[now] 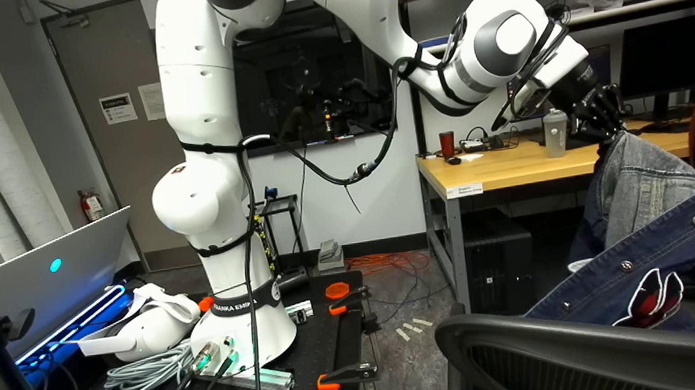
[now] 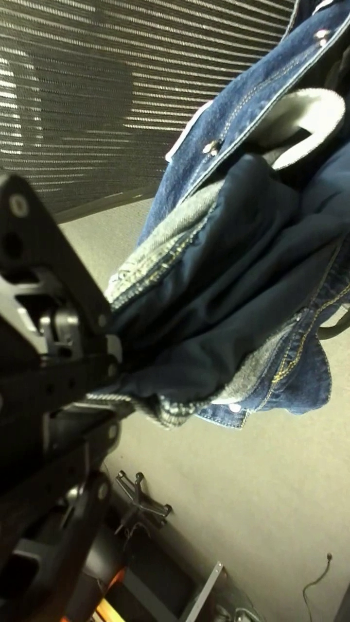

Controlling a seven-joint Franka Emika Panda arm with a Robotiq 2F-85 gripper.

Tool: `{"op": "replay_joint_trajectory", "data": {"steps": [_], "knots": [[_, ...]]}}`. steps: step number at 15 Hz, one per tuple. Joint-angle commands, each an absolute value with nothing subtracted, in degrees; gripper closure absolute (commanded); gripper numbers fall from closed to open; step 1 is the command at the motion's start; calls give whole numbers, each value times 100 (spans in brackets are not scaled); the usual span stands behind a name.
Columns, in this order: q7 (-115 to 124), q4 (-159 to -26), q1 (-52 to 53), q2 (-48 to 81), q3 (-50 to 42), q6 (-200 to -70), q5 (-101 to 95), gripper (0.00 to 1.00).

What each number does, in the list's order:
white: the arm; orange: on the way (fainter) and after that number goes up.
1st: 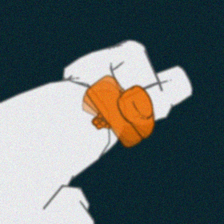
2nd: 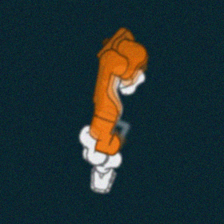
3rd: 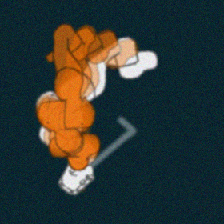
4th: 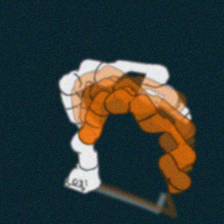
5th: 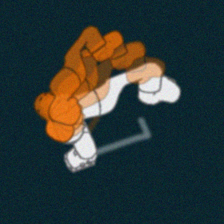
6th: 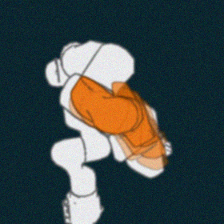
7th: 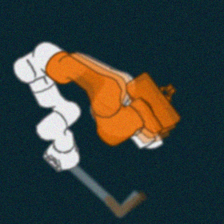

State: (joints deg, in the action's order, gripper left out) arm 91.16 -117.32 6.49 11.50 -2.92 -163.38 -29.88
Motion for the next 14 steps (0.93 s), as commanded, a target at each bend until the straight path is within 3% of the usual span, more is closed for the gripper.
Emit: {"op": "replay_joint_trajectory", "data": {"steps": [1,5,6,7,14], "knots": [[9744,-11537,871,1187,-522,-16570,-3704,97],[10198,-11478,951,1259,-566,-16469,-4221,97],[10226,-11472,951,1284,-565,-16434,-4290,65],[10235,-11478,943,1303,-558,-16422,-4335,64],[10034,-11567,839,1303,-548,-16419,-4343,12]]}}
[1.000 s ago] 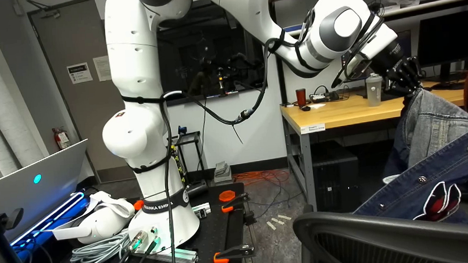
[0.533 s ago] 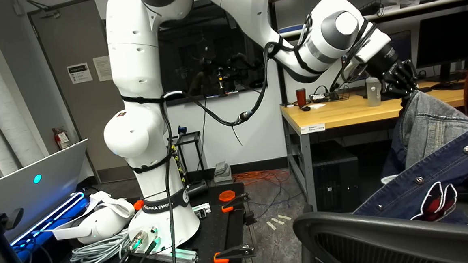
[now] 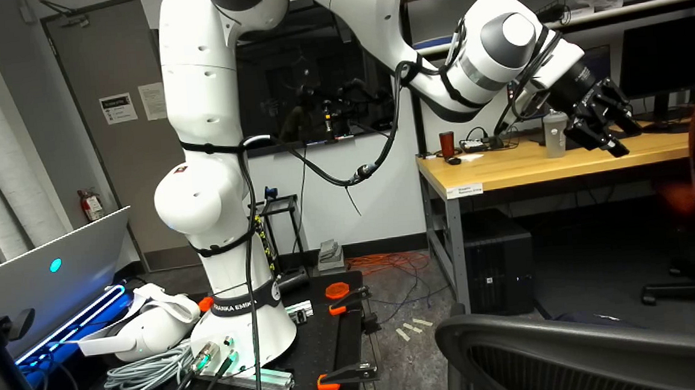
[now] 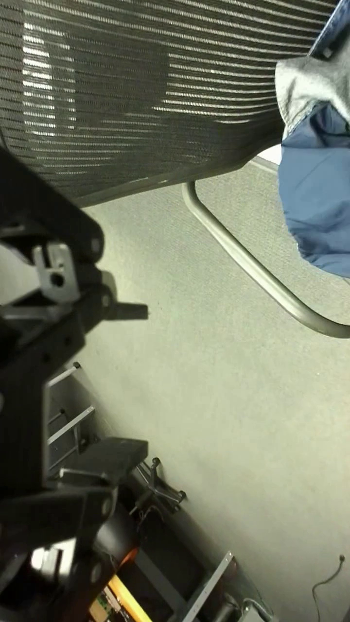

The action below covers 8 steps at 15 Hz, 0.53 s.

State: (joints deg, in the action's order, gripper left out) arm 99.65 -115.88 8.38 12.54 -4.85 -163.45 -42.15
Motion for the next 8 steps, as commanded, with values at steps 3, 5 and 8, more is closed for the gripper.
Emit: {"op": "replay_joint_trajectory", "data": {"steps": [3,5,8], "knots": [[9717,-11730,742,1282,-467,-16410,-4126,0],[9496,-11889,682,1240,-422,-16393,-4044,0],[8863,-12252,535,1149,-280,-16412,-3689,0]]}}
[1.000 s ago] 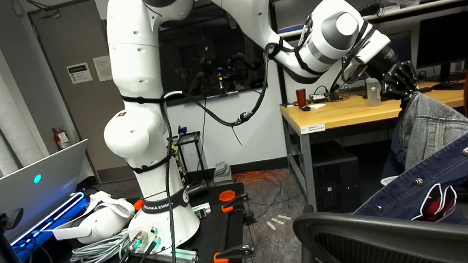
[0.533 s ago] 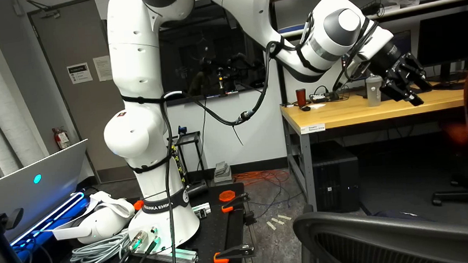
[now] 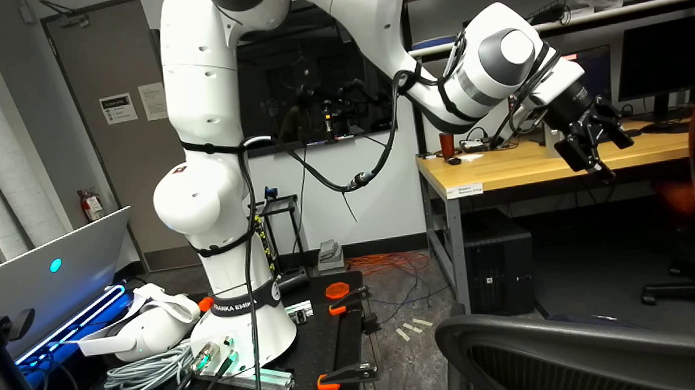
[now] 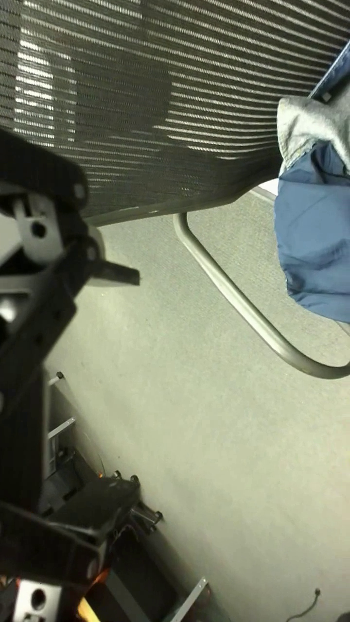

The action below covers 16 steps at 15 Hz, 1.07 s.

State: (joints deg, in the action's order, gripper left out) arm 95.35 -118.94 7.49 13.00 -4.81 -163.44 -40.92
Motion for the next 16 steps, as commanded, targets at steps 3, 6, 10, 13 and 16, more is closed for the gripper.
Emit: {"op": "replay_joint_trajectory", "data": {"steps": [3,6,10,13,16], "knots": [[8283,-12764,439,975,-228,-16469,-3551,0],[7975,-13207,415,773,-316,-16523,-3725,0],[7784,-13676,366,430,-482,-16583,-3974,0],[7816,-14025,328,116,-658,-16639,-4304,0],[7929,-13861,393,290,-676,-16419,-4256,0]]}}
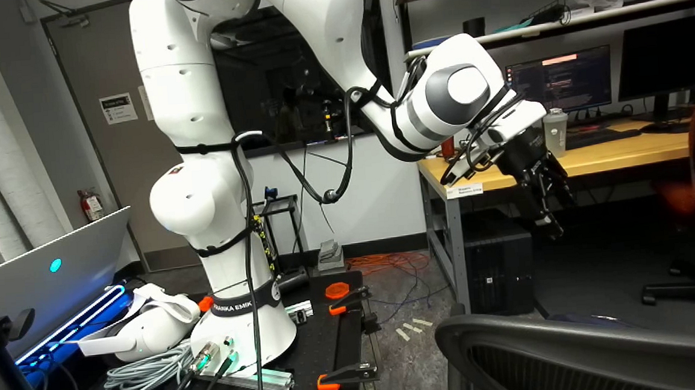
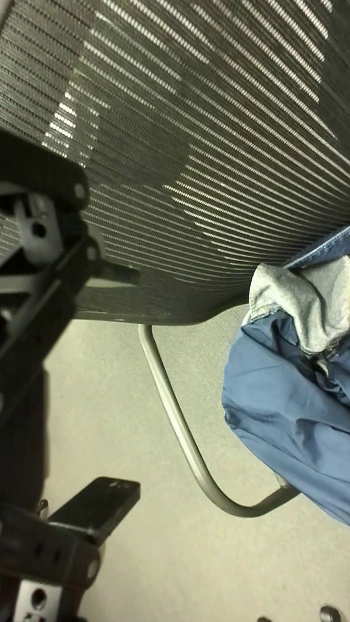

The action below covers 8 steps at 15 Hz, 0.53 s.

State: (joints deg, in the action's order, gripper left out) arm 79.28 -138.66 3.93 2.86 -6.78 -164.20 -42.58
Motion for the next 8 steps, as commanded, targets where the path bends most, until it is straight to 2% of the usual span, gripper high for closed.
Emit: {"op": "replay_joint_trajectory", "data": {"steps": [1,8], "knots": [[7917,-13945,379,217,-701,-16444,-4274,0],[7903,-14023,374,142,-708,-16454,-4276,0]]}}
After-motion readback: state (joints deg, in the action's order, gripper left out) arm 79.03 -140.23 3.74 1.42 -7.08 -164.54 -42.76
